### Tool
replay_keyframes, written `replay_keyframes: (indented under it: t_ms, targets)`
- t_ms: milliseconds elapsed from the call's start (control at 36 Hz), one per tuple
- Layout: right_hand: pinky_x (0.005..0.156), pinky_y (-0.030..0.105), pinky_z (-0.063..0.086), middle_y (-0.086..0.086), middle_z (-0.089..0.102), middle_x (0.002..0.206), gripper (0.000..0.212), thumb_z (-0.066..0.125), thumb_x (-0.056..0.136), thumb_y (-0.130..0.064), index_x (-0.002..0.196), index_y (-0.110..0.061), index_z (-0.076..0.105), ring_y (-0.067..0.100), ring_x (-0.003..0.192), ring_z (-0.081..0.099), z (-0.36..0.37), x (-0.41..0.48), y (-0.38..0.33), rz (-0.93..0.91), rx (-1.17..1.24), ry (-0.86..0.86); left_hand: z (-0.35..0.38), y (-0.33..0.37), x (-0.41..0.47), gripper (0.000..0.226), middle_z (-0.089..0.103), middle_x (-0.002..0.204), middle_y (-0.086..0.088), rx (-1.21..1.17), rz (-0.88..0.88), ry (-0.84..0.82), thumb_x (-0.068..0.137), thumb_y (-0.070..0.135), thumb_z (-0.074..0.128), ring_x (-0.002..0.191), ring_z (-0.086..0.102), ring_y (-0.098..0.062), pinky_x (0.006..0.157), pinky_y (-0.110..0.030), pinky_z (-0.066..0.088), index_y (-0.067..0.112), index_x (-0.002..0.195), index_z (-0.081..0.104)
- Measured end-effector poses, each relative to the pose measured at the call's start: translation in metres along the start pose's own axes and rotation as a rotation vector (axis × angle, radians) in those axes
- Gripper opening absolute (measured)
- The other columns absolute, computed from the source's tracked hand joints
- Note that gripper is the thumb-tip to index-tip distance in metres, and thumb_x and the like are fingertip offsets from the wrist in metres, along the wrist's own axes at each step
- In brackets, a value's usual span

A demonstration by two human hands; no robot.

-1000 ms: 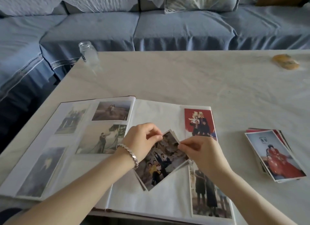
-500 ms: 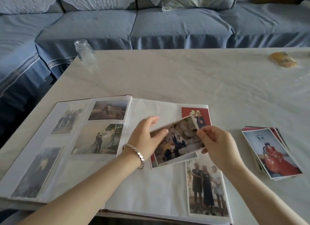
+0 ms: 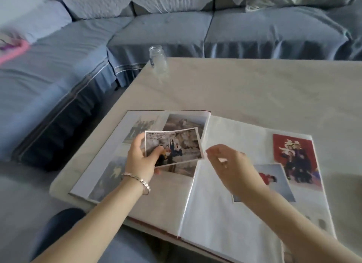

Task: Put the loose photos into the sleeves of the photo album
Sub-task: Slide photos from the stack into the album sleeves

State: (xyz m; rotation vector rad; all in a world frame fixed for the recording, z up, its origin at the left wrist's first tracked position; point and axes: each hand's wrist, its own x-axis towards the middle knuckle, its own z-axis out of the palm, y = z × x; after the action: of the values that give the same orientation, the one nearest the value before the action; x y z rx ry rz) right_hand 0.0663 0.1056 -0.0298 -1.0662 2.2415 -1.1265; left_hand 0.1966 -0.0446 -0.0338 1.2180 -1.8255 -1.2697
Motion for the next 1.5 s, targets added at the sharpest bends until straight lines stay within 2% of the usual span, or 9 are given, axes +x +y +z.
replay_keyframes:
  t_ms: [222,361,472,583,667,750,1083,1222,1500]
  targets:
    - [0.112,0.02,-0.005,-0.01,0.011,0.156,0.053,0.038,0.097,-0.045,0.146,-0.031,0.025,0.006,0.143,0.002,0.057,0.022,-0.021,-0.335,-0.475,-0.283,-0.087,-0.051,0.02,0.058,0.054,0.132,-0.007,0.152,0.035,0.216,0.084,0.009,0.066,0.117,0.054,-0.025,0.097,-0.044,0.046,0.019,0.136,0.042]
    - [0.105,0.017,-0.017,-0.012,0.012,0.156,0.059,0.022,0.093,-0.059,0.146,-0.033,0.025,0.005,0.143,-0.002,0.071,0.027,-0.013,-0.33,-0.554,-0.268,-0.108,-0.071,0.023,0.057,0.048,0.136,-0.005,0.129,0.071,0.304,0.088,0.002,0.059,0.115,0.052,-0.016,0.073,0.002,0.039,0.013,0.14,0.037]
    - [0.105,0.015,-0.017,-0.013,0.02,0.154,0.09,-0.001,0.067,-0.068,0.143,-0.034,0.032,0.004,0.143,0.003,0.073,0.027,-0.011,-0.324,-0.537,-0.258,-0.107,-0.082,0.019,0.061,0.037,0.131,0.021,0.016,0.099,0.28,0.091,-0.002,0.054,0.116,0.05,-0.012,0.062,-0.019,0.056,0.028,0.14,0.033]
    - [0.104,0.013,-0.019,-0.013,0.02,0.153,0.091,-0.002,0.066,-0.068,0.143,-0.033,0.032,0.003,0.143,0.002,0.073,0.027,-0.012,-0.325,-0.534,-0.255,-0.11,-0.095,0.016,0.07,0.037,0.135,0.034,0.004,0.153,0.324,0.091,0.003,0.056,0.13,0.044,-0.022,0.09,-0.056,0.049,0.059,0.127,0.033]
    - [0.106,0.014,-0.017,-0.012,0.019,0.154,0.091,-0.001,0.066,-0.068,0.143,-0.032,0.033,0.003,0.142,0.002,0.075,0.026,-0.011,-0.317,-0.528,-0.257,-0.106,-0.091,0.012,0.06,0.036,0.138,0.015,0.014,0.219,0.322,0.091,-0.001,0.053,0.129,0.043,-0.022,0.091,-0.033,0.052,0.035,0.134,0.032]
    - [0.109,0.017,-0.014,-0.011,0.019,0.154,0.09,0.0,0.068,-0.068,0.142,-0.032,0.035,-0.002,0.139,-0.002,0.076,0.026,-0.009,-0.321,-0.518,-0.243,-0.105,-0.089,0.006,0.058,0.038,0.135,0.006,-0.065,0.205,0.257,0.09,-0.005,0.051,0.118,0.048,-0.015,0.062,-0.009,0.051,0.026,0.136,0.033]
    - [0.108,0.017,-0.013,-0.009,0.023,0.153,0.065,0.026,0.083,-0.058,0.14,-0.029,0.04,-0.005,0.133,-0.001,0.077,0.024,-0.009,-0.351,-0.473,-0.201,-0.134,-0.101,0.003,0.061,0.047,0.125,0.011,-0.075,0.2,0.09,0.087,-0.008,0.054,0.103,0.057,0.011,0.072,-0.009,0.05,0.035,0.126,0.037]
    - [0.108,0.014,-0.014,-0.008,0.025,0.152,0.065,0.028,0.082,-0.056,0.138,-0.028,0.042,-0.007,0.131,-0.001,0.078,0.025,-0.006,-0.366,-0.458,-0.187,-0.152,-0.105,0.004,0.077,0.053,0.123,0.009,0.011,0.14,-0.074,0.084,-0.001,0.06,0.106,0.06,-0.002,0.075,-0.014,0.052,0.071,0.106,0.045]
    - [0.104,0.009,-0.017,-0.008,0.024,0.152,0.049,0.046,0.093,-0.045,0.138,-0.027,0.042,-0.006,0.132,0.0,0.079,0.026,-0.004,-0.408,-0.452,-0.18,-0.165,-0.087,0.022,0.059,0.035,0.147,0.007,0.25,-0.057,-0.388,0.08,0.026,0.069,0.125,0.048,-0.023,0.104,-0.045,0.041,0.068,0.11,0.039]
